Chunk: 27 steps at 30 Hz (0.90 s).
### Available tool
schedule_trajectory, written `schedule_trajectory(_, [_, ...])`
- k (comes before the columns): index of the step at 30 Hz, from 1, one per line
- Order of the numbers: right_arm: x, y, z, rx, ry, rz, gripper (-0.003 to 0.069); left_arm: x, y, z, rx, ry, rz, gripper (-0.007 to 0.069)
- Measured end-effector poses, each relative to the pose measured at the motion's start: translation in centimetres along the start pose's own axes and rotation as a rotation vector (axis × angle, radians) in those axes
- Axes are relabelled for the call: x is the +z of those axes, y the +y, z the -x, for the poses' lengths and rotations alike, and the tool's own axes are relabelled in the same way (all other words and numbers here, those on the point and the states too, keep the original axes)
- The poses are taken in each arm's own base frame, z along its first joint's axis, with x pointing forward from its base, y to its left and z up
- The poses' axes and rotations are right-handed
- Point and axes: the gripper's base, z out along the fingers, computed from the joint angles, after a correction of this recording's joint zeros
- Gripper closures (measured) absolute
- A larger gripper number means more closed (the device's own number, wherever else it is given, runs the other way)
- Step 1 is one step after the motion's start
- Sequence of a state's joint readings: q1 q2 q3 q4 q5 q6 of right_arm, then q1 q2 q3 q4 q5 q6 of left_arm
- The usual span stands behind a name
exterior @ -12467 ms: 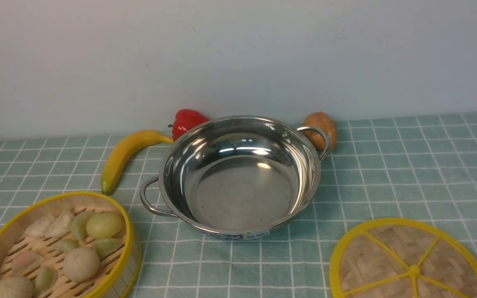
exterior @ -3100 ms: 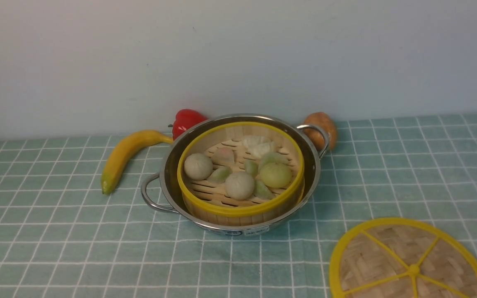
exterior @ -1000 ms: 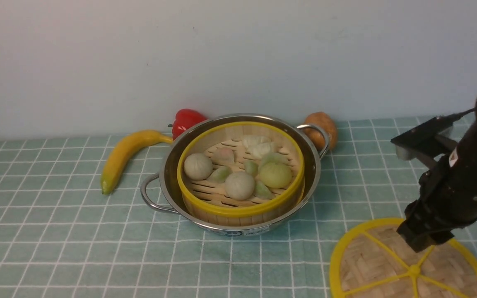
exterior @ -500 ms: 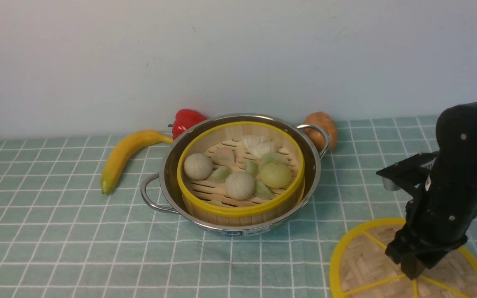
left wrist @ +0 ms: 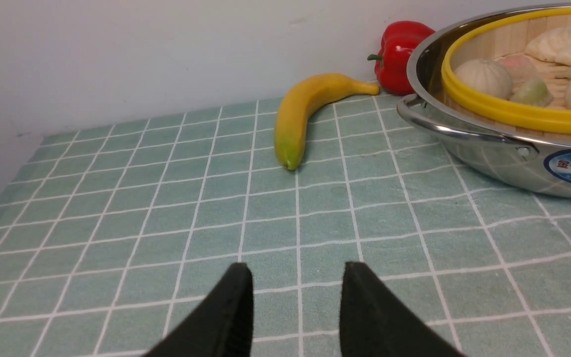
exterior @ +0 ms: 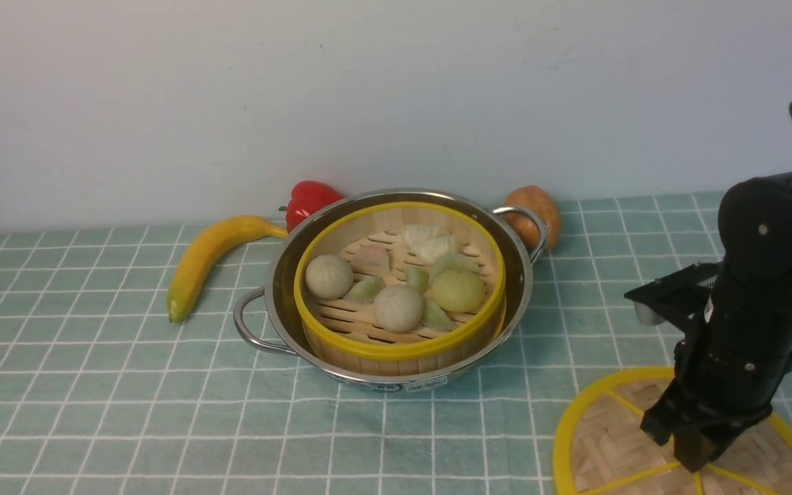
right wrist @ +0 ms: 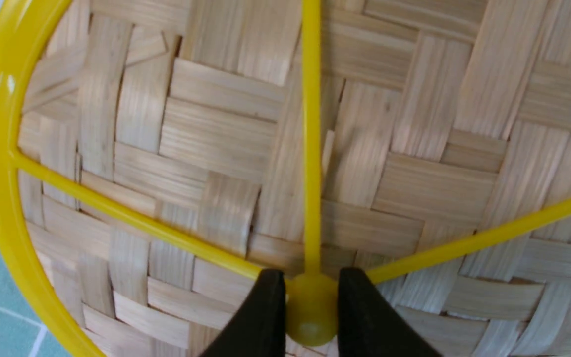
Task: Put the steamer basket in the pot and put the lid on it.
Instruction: Use the right arm to lift the lid of the steamer, then use the right arm to place the steamer lid on the steamer
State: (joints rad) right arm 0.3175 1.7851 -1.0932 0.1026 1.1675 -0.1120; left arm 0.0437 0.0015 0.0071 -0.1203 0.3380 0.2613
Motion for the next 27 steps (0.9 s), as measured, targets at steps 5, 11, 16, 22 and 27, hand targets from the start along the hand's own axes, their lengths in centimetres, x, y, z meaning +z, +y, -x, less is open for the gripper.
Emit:
schedule_trajectory(5, [-1.3,-0.2,-0.1,0.008,-0.034,-0.032,0.0513,0.0,0.0,0.0,0.0,0.0,0.0,0.0382])
schedule_trajectory(11, [-6.5,-0.7,-0.1,0.033,-0.18,-0.136,0.0513,0.0,0.0,0.0,0.0,0.0,0.0,0.0382])
schedule_trajectory(16, [-11.6,-0.2,0.2,0.012,-0.351,-0.135,0.0513,0.0,0.0,0.0,0.0,0.0,0.0,0.0382])
schedule_trajectory(22, [-15.4,2.1,1.5,-0.135,-0.503,-0.014,0.0513,0.0,0.0,0.0,0.0,0.0,0.0,0.0382])
schedule_trajectory(27, [-17.4,6.1,4.1,-0.357,-0.638,-0.008,0.0513,0.0,0.0,0.0,0.0,0.0,0.0,0.0382])
